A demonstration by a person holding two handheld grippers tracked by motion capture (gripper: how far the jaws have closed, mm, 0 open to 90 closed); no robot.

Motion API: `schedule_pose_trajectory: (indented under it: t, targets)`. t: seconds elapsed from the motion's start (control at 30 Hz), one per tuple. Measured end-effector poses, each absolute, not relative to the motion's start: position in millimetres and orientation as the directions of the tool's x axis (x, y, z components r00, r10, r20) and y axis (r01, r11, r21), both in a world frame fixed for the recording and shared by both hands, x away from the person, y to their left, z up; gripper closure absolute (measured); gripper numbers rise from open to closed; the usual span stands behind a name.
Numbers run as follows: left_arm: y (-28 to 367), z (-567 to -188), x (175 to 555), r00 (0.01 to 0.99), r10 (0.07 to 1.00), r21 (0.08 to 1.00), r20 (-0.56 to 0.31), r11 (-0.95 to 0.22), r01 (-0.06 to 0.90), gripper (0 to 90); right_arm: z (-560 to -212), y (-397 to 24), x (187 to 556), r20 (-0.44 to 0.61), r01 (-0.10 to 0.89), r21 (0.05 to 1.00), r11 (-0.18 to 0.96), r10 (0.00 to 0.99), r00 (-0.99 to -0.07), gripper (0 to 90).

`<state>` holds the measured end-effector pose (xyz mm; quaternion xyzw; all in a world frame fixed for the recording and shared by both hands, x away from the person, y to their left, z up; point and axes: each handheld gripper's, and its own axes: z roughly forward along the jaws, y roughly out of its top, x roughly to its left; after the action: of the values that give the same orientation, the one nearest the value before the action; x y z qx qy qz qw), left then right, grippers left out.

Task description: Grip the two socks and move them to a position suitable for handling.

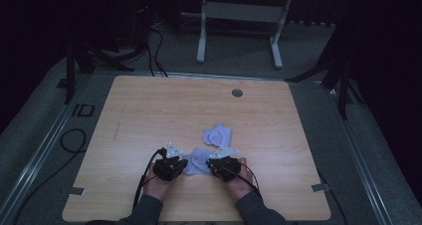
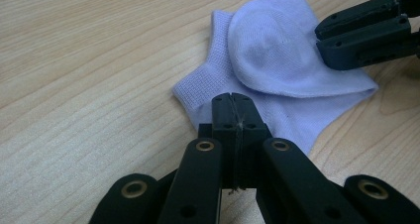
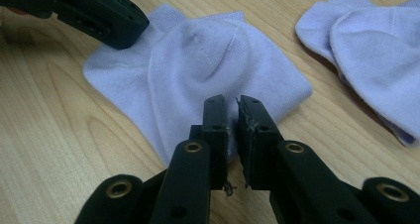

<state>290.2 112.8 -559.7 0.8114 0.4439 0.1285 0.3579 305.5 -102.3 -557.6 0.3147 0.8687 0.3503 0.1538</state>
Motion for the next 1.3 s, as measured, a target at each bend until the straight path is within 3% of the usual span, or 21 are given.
schedule_pose_trajectory:
  t: [0.4, 0.8, 0.9, 1.0, 1.3]
  targets:
    - [111, -560, 289, 0.571, 0.816, 0.697, -0.092, -0.357, 0.622, 89.5, -539, -88, 312, -0.032, 0.416, 0.716, 0.561, 0.621, -0.783, 81.4]
    - [111, -560, 288, 0.569, 0.818, 0.699, -0.087, -0.357, 0.62, 89.5, -538, -54, 332, -0.014, 0.434, 0.694, 0.574, 0.614, -0.789, 65.6]
    - [110, -560, 288, 0.571, 0.817, 0.698, -0.08, -0.363, 0.617, 89.6, -543, -50, 334, -0.025, 0.438, 0.677, 0.591, 0.614, -0.789, 73.6]
    - [110, -560, 287, 0.573, 0.816, 0.696, -0.075, -0.368, 0.616, 89.5, -546, -50, 336, -0.038, 0.436, 0.672, 0.599, 0.616, -0.787, 88.1]
    - [109, -560, 286, 0.564, 0.822, 0.699, -0.077, -0.359, 0.618, 89.6, -525, -78, 329, 0.014, 0.437, 0.727, 0.529, 0.625, -0.78, 88.8]
